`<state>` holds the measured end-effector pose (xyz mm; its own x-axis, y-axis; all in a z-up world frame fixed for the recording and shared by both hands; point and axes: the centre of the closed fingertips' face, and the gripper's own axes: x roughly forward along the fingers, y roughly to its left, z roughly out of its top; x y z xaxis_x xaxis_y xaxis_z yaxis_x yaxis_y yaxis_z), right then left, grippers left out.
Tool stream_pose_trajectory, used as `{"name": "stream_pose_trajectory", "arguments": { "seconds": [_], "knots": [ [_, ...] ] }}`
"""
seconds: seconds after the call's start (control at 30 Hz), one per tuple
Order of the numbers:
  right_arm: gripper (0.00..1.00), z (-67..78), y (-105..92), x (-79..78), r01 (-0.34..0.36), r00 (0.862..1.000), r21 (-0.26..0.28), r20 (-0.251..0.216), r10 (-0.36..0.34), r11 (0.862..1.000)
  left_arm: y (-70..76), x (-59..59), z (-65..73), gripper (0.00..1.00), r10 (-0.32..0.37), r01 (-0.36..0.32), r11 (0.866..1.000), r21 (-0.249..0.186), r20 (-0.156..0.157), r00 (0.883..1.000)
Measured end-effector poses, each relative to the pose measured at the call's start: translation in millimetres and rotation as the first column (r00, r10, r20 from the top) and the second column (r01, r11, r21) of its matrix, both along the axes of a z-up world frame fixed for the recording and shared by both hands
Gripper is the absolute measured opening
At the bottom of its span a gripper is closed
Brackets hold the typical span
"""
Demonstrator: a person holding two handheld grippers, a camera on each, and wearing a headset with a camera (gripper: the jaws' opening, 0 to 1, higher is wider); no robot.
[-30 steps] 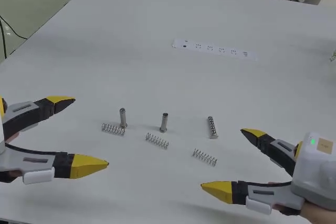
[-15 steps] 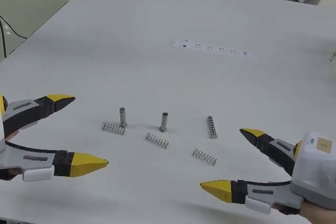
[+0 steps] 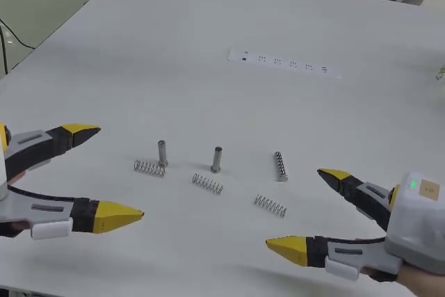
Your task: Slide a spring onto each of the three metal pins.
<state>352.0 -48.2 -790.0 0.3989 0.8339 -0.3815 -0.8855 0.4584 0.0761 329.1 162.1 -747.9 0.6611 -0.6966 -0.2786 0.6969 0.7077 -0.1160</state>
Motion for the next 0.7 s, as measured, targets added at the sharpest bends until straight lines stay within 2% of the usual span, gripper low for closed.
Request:
{"name": "stream_pose_trajectory", "arguments": {
  "seconds": [0.37, 0.7],
  "knots": [
    [0.96, -0.7, 2.0, 0.7, -0.005, 1.0, -0.002, -0.006, 0.005, 1.0, 1.5, 0.3, -3.1, 0.97, -0.002, 0.002, 1.0, 0.002, -0.007, 1.0],
    [0.94, 4.0, 2.9, 13.1, 0.006, 1.0, 0.01, -0.028, -0.006, 1.0, 0.1, 0.1, -4.3, 0.96, 0.0, 0.0, 1.0, -0.005, -0.012, 1.0]
  ]
}}
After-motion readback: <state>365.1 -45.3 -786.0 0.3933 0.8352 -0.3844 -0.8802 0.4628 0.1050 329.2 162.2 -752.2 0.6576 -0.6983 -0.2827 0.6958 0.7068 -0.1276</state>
